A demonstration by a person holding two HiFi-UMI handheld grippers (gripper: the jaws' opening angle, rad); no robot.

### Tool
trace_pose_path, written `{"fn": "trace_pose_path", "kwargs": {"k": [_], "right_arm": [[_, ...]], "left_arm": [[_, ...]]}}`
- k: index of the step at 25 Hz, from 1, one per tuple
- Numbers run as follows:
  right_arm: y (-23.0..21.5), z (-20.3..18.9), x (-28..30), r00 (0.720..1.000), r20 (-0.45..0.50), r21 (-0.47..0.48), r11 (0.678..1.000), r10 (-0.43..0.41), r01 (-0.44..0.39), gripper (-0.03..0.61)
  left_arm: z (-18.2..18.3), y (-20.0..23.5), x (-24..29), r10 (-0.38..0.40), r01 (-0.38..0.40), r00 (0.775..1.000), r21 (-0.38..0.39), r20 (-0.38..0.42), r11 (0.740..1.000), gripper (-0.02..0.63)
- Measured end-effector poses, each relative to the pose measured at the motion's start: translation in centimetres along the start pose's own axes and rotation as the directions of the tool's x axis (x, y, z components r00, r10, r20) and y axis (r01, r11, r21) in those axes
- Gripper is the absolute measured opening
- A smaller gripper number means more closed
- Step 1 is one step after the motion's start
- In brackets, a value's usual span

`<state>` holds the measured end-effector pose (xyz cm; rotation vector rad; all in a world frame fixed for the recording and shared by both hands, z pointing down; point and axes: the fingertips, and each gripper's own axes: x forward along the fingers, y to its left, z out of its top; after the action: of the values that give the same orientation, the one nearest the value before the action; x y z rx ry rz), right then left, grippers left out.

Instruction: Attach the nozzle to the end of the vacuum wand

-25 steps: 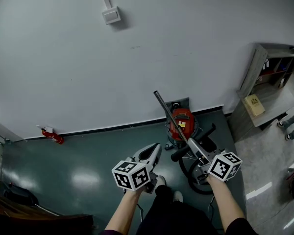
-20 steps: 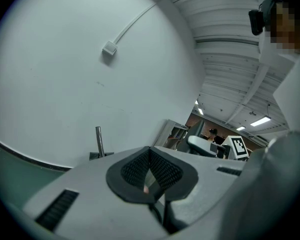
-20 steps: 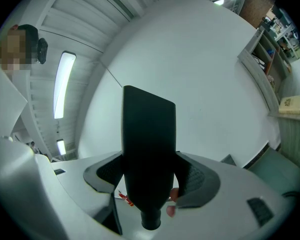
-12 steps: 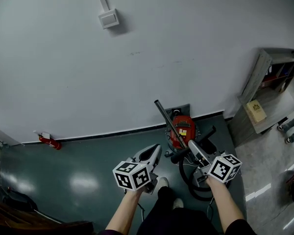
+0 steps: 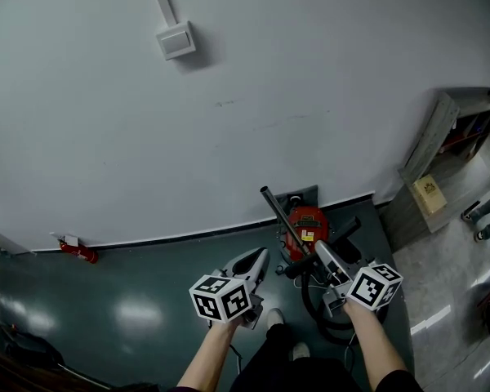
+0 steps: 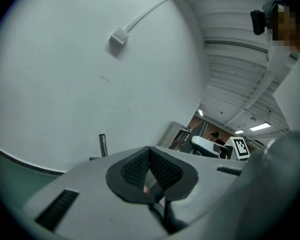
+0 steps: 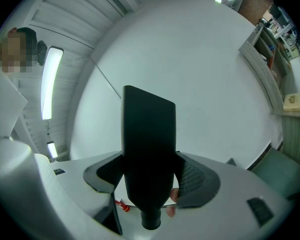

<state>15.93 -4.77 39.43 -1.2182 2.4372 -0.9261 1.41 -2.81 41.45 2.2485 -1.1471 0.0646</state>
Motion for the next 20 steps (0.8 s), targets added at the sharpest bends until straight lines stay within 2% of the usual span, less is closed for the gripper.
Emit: {"fn": "trace_pose_path", "kwargs": {"k": [13,20], "right_arm": [[-0.6,0.8,5.9,0.998,0.016,-0.003,0.998,-0.055,0.055,0.310],[-0.8,1.7,8.0,0.997,0.032,-0.006,0.998,-0.064,0.064,0.310]], "left_arm": [[2.2,5.4,2.7,-0.053,0.051,0.998,-0.049,-0.041,0.997,0.004],[2.5,7.7,3.2,-0.044,0.040,0.998,-0.078,-0.045,0.996,0.005]]}}
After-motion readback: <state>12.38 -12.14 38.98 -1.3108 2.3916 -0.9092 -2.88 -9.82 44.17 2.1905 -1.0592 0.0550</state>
